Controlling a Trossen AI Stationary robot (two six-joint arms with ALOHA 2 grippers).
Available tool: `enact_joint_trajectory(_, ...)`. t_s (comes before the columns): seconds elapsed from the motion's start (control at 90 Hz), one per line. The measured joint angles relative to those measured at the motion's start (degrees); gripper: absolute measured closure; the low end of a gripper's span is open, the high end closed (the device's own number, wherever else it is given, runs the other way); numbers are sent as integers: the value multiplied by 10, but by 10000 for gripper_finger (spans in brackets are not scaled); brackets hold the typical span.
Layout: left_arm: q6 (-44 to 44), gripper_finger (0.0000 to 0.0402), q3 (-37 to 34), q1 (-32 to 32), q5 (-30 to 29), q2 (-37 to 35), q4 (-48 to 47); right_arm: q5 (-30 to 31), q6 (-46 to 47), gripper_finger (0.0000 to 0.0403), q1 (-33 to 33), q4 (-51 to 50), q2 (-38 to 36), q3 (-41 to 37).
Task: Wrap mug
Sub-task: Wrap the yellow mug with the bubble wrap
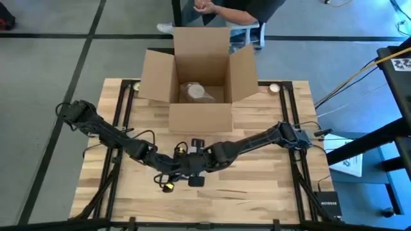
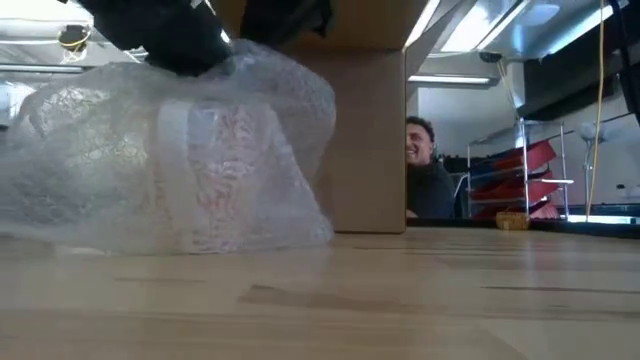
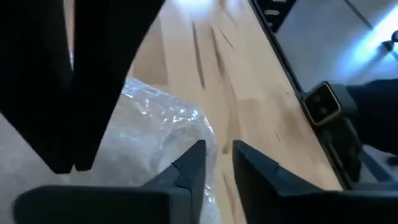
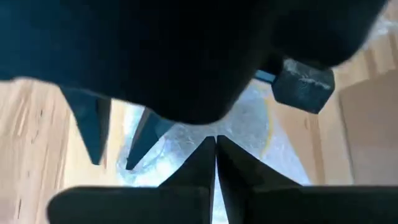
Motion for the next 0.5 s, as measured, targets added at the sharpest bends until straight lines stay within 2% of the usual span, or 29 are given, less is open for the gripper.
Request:
enact_joint_trajectory(0.167, -11, 283, 8, 1, 1, -41, -75, -2, -6, 402, 0, 3, 0, -20)
enact_joint_trajectory(0.5, -37, 279, 32, -3, -71, -168, -191, -6, -6, 402, -2, 41, 6, -49)
